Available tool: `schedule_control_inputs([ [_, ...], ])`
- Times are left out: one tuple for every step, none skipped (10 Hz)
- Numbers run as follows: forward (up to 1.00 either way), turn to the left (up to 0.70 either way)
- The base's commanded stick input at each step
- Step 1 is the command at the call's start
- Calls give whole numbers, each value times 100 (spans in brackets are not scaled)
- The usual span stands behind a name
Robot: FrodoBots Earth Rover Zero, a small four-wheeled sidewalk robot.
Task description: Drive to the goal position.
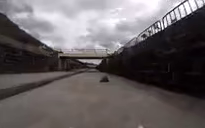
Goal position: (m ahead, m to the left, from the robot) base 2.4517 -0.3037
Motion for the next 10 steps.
schedule_control_inputs([
  [100,0],
  [100,2],
  [100,17],
  [100,32],
  [100,40],
  [100,40],
  [100,40],
  [100,37],
  [100,34],
  [100,30],
])
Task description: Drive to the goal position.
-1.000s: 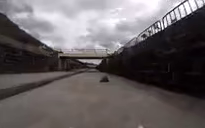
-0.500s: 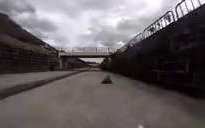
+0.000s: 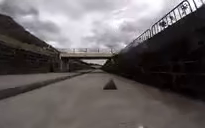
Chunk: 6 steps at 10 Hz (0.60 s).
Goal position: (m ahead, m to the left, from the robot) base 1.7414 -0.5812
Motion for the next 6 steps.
schedule_control_inputs([
  [100,27],
  [100,24],
  [100,21],
  [100,17],
  [100,14],
  [100,11],
])
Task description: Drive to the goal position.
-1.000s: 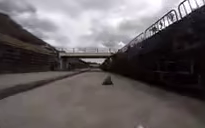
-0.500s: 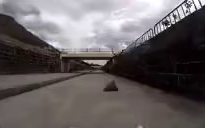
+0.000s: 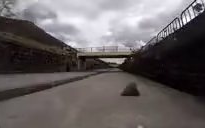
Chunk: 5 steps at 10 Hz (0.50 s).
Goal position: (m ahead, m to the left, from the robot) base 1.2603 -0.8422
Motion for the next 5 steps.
schedule_control_inputs([
  [100,8],
  [100,4],
  [100,1],
  [100,0],
  [100,0],
])
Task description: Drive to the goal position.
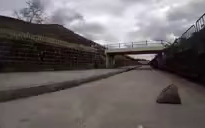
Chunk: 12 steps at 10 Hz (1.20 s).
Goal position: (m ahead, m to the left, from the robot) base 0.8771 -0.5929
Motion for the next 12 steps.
schedule_control_inputs([
  [100,0],
  [100,0],
  [100,0],
  [100,-8],
  [100,-21],
  [100,-34],
  [100,-40],
  [100,-40],
  [100,-40],
  [0,-100],
  [0,-100],
  [-100,0],
])
